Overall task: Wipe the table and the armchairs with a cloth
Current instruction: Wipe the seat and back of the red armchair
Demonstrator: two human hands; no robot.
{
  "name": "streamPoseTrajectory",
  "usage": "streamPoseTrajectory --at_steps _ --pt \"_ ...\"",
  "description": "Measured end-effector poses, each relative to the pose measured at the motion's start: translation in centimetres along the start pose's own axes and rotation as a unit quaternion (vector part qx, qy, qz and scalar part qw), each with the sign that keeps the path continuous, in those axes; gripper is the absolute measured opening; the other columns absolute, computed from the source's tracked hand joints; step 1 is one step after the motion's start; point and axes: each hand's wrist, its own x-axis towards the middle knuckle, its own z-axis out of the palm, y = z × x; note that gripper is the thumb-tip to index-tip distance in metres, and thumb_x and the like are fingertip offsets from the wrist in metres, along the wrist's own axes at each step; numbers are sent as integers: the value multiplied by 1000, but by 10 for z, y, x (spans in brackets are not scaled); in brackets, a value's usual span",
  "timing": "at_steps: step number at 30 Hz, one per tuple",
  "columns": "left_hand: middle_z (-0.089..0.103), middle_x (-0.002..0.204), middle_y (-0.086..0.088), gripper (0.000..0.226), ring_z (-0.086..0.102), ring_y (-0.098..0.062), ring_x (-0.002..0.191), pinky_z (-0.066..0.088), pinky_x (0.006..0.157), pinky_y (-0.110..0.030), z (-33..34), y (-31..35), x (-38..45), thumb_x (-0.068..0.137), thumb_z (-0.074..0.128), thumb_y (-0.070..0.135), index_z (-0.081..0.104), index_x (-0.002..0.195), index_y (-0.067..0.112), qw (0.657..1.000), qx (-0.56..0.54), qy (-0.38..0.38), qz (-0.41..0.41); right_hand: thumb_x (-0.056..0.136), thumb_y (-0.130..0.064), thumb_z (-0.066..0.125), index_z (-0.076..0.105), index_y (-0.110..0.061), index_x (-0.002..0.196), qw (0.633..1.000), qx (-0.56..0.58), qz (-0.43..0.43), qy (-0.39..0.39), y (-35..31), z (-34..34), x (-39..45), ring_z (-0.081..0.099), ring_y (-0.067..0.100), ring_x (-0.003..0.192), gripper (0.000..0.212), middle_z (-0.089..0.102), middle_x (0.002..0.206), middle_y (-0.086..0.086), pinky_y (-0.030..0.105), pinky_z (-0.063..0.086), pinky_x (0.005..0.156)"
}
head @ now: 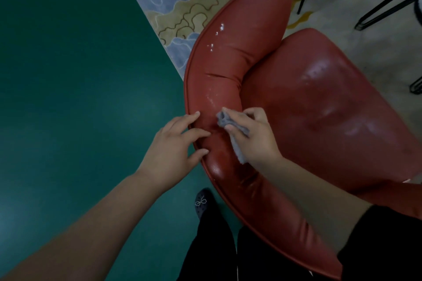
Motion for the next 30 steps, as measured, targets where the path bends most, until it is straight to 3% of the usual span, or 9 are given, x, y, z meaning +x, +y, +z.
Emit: streamPoseTrajectory --at_steps 3,8,11,14,17,20,25,30 --pt "43 145 1 34 41 -21 131 36 106 -45 -7 -12 11 76 77 31 67 108 25 1000 -6 -10 26 86 -29 65 57 -42 123 998 -13 -55 -2 -10 16 -7 46 1 107 40 41 117 -4 9 36 96" --pt "42 146 0 32 40 -20 130 30 110 -34 -17 -30 27 73 79 32 66 101 22 999 -12 -6 43 87 -28 65 62 -34 122 996 -62 47 52 -8 11 11 50 9 105 35 41 115 -3 14 35 95" --pt "41 146 -2 35 40 -20 130 26 109 -28 -23 -42 34 72 80 35 65 100 21 999 -16 1 32 89 -30 63 63 -28 120 986 -26 114 121 -16 11 20 54 12 107 32 42 115 -5 22 41 98" --pt "37 149 -2 40 37 -19 133 24 111 -29 -23 -50 40 71 79 39 63 103 21 999 -5 -26 35 90 -26 59 63 -32 121 994 -6 29 101 -40 25 26 52 11 111 31 41 120 -1 22 39 101" --pt "35 151 -1 42 34 -18 136 22 112 -26 -21 -52 44 71 78 41 61 104 22 998 1 -41 39 86 -15 65 68 -23 115 994 -63 -69 52 -53 39 33 48 22 112 30 48 118 8 26 37 100" --pt "36 150 -1 41 33 -18 138 27 113 -34 -21 -55 46 71 77 43 61 103 23 998 -5 -41 39 86 -15 66 69 -23 115 990 -111 -70 51 -50 40 42 44 27 110 30 49 116 10 20 28 97" --pt "33 152 3 35 28 -16 140 25 114 -36 -21 -53 52 72 76 46 58 95 27 998 -12 -45 31 87 -15 64 67 -23 117 985 -142 -62 73 -38 37 52 43 25 106 31 49 115 13 22 32 95" --pt "36 150 2 27 31 -18 138 29 111 -42 -24 -51 62 71 77 43 59 84 27 998 -27 -44 22 90 -20 61 67 -14 115 986 -9 103 134 -25 21 80 50 -1 99 26 43 111 -5 -3 30 85"
